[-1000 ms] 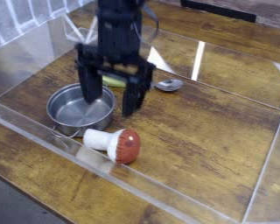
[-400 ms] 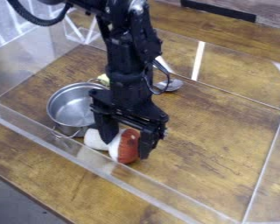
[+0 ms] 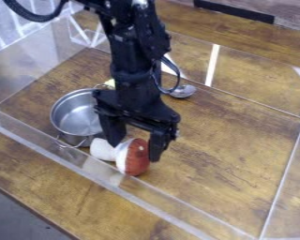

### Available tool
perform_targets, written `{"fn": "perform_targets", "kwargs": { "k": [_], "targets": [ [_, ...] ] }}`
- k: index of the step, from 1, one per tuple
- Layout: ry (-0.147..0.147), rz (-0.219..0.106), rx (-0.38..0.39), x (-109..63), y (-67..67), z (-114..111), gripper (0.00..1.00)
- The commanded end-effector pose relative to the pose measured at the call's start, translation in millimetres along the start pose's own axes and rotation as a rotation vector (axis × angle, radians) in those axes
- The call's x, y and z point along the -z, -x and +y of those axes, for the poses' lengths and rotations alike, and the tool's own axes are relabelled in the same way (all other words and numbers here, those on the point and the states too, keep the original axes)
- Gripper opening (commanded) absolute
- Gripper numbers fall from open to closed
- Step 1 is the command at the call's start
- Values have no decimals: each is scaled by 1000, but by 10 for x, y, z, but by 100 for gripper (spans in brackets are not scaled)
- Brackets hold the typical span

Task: Put the mushroom in the silver pot

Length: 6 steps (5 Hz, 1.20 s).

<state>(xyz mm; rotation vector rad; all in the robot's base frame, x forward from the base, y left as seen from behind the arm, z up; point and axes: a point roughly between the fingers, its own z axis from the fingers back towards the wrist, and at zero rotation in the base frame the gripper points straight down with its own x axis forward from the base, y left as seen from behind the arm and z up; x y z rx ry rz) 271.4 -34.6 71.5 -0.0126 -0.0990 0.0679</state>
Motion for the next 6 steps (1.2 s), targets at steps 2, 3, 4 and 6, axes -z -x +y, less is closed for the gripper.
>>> {"fn": "perform_targets", "kwargs": {
  "k": [2, 3, 4, 6],
  "targets": [
    [4, -99, -91, -198, -96, 118, 100],
    [-7, -98, -116, -98, -64, 145, 100],
    [-8, -98, -121, 33, -61, 185, 100],
    [-11, -92, -127, 99, -182, 289, 100]
  ]
}}
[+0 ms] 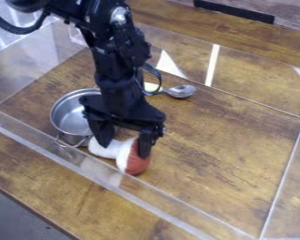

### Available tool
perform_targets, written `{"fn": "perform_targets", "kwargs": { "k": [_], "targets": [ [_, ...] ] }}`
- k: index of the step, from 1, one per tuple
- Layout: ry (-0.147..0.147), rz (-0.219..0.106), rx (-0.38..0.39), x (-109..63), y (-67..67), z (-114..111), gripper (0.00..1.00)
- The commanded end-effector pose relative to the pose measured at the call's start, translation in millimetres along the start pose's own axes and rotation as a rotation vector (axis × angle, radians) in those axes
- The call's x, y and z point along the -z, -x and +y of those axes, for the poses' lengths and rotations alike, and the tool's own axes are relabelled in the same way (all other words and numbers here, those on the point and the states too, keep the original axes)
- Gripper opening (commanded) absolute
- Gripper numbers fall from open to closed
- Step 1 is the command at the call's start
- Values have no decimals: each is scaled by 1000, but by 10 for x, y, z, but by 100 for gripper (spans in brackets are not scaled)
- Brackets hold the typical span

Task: Put the mushroom in the silver pot

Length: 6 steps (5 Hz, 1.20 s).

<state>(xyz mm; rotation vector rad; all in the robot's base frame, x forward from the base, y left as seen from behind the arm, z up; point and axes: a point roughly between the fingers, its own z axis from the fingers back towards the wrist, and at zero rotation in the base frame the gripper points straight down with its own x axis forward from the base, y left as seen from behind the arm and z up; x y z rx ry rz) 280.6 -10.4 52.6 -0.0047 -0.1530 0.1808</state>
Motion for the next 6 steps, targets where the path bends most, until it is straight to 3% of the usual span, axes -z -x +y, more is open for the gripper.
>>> {"fn": "perform_targets", "kwargs": {
  "k": [1, 2, 4, 6],
  "targets": [
    [1, -36, -28, -137, -199, 88, 100],
    [4, -26, -45, -111, -291, 128, 100],
    [1, 0, -8, -47, -229, 317, 100],
    [-27, 12, -108, 157, -248, 194, 100]
  ]
}}
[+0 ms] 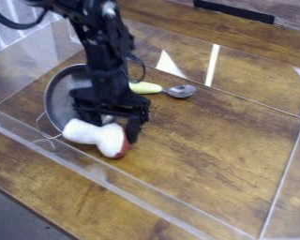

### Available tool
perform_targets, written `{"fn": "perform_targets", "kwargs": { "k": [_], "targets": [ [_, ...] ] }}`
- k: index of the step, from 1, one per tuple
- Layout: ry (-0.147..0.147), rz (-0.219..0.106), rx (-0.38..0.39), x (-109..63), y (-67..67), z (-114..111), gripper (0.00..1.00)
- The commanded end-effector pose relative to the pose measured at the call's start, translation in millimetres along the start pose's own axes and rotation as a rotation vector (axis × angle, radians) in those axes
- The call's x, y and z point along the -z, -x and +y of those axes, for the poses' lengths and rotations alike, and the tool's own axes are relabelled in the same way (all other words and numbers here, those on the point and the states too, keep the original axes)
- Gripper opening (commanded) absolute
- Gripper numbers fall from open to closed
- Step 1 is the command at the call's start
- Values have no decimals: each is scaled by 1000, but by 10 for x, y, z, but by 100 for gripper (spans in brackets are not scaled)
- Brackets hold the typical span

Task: Put the mushroom in the silver pot

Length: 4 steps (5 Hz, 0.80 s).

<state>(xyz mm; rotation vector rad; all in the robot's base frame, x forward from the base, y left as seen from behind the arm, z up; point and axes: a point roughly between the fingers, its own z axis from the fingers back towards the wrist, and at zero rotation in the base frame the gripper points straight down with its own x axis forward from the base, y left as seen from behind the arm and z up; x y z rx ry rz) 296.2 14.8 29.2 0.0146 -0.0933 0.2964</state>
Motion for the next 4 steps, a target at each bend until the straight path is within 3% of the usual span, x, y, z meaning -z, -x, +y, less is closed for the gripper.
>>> {"fn": "perform_targets", "kwargs": {
  "k": [1, 2, 4],
  "targets": [
    [22, -30, -37, -130, -32, -158, 100],
    [24, -31, -3, -144, -109, -55, 0],
    [19, -33, -6, -239, -187, -4, 0]
  ]
}}
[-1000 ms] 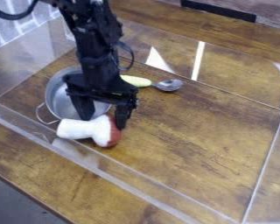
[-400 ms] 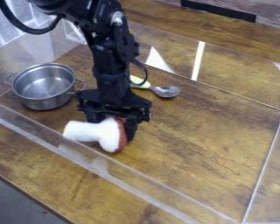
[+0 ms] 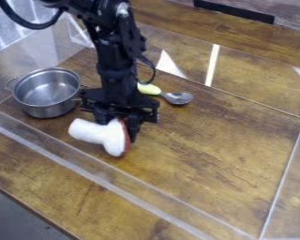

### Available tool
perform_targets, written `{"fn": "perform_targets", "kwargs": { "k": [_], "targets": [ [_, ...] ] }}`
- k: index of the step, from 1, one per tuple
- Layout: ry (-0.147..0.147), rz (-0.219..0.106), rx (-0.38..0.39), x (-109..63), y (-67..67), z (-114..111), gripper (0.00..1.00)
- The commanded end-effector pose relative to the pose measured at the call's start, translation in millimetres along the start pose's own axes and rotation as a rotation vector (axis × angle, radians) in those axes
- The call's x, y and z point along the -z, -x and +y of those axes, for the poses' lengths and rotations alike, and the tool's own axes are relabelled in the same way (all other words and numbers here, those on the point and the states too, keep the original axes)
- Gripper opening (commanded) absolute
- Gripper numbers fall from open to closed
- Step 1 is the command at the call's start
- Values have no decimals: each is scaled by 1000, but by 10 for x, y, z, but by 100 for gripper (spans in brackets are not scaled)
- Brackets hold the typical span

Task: Put the mushroom in the silver pot

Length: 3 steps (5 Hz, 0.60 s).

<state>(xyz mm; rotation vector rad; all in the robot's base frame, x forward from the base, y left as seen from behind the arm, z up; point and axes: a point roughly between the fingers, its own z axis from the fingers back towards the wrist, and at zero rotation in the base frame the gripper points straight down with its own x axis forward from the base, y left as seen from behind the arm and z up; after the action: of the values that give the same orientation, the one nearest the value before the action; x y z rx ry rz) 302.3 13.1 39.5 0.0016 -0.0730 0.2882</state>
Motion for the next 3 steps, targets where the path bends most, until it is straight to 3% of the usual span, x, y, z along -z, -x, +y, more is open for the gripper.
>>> {"fn": "perform_targets", "kwargs": {
  "k": [1, 3],
  "targets": [
    [5, -54, -31, -126, -87, 24, 0],
    [6, -48, -76, -92, -8, -3, 0]
  ]
}}
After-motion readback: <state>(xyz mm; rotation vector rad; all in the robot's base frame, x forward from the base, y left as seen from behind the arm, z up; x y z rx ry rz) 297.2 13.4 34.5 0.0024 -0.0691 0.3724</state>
